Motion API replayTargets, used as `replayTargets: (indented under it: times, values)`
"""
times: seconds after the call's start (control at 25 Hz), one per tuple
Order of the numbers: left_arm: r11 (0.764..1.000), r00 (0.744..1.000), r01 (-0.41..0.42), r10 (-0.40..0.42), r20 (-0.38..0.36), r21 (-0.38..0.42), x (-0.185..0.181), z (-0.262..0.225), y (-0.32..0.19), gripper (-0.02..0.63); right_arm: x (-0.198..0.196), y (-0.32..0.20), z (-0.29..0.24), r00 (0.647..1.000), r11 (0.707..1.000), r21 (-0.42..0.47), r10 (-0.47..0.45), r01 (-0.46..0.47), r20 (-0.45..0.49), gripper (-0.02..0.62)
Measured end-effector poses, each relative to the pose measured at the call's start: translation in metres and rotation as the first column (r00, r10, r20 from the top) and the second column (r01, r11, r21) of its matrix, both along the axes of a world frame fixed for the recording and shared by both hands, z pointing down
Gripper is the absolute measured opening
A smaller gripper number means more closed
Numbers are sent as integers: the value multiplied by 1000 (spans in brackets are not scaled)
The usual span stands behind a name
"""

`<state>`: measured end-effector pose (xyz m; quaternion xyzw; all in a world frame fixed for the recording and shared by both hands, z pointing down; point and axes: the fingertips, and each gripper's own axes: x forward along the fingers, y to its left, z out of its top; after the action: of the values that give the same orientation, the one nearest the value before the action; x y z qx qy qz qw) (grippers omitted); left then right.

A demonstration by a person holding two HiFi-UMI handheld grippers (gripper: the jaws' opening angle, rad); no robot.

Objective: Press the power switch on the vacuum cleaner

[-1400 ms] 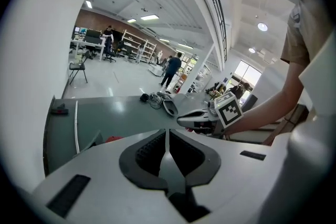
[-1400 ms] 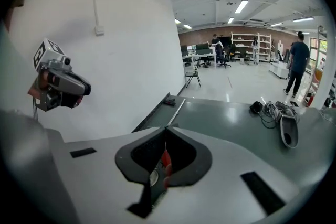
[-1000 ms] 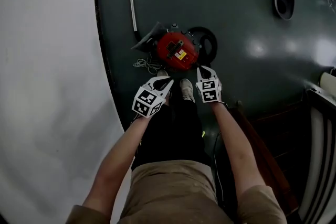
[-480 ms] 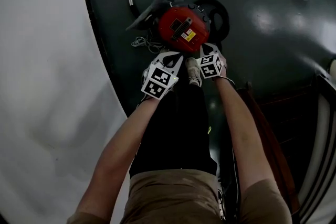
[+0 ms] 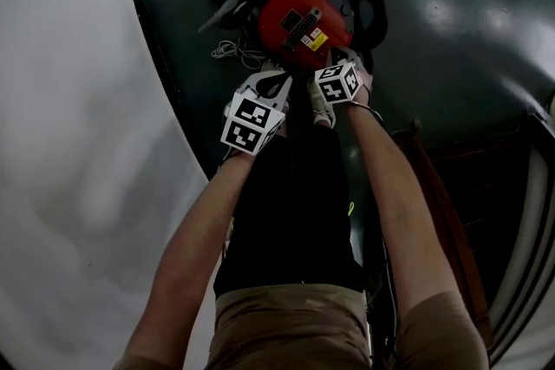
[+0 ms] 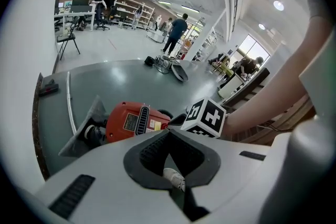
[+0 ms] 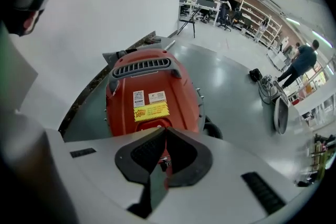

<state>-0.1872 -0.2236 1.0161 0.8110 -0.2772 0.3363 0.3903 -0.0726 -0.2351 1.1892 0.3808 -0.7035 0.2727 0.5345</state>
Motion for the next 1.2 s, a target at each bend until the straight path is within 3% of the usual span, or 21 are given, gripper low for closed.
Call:
replayTargets:
  times: [0.2, 0.32, 0.52, 0.64, 0.84, 1.04, 1.2]
  values:
    - [1000, 1000, 12, -12, -3, 4, 3, 0, 1, 5, 3, -3, 6, 999, 999, 31, -19, 20, -49, 15]
    - [1000, 1000, -4, 4, -7, 15, 12, -1, 1, 5, 5, -5, 12, 998, 1000, -2, -17, 17, -56, 14]
    - [999, 1000, -7, 7, 1, 32, 21, -8, 2, 5, 3, -2, 14, 992, 993, -26, -119, 118, -30, 14]
    - [999, 1000, 5, -5, 4, 47, 27, -21, 2, 5, 5, -6, 12, 994, 991, -82, -102, 104, 29, 16]
    - [993, 1000, 23, -21, -20, 118, 37, -82, 4, 5, 10, -28, -60, 982, 1000, 6, -31, 31, 184, 23]
    - [988, 999, 49, -45, -29, 145, 35, -135, 2, 5, 15, -36, -139, 963, 997, 71, -3, -17, 268, 23]
    - [970, 972, 215, -201, -118, 115, 28, -197, -15, 5, 35, -51, -216, 932, 976, 159, 87, -151, 351, 23]
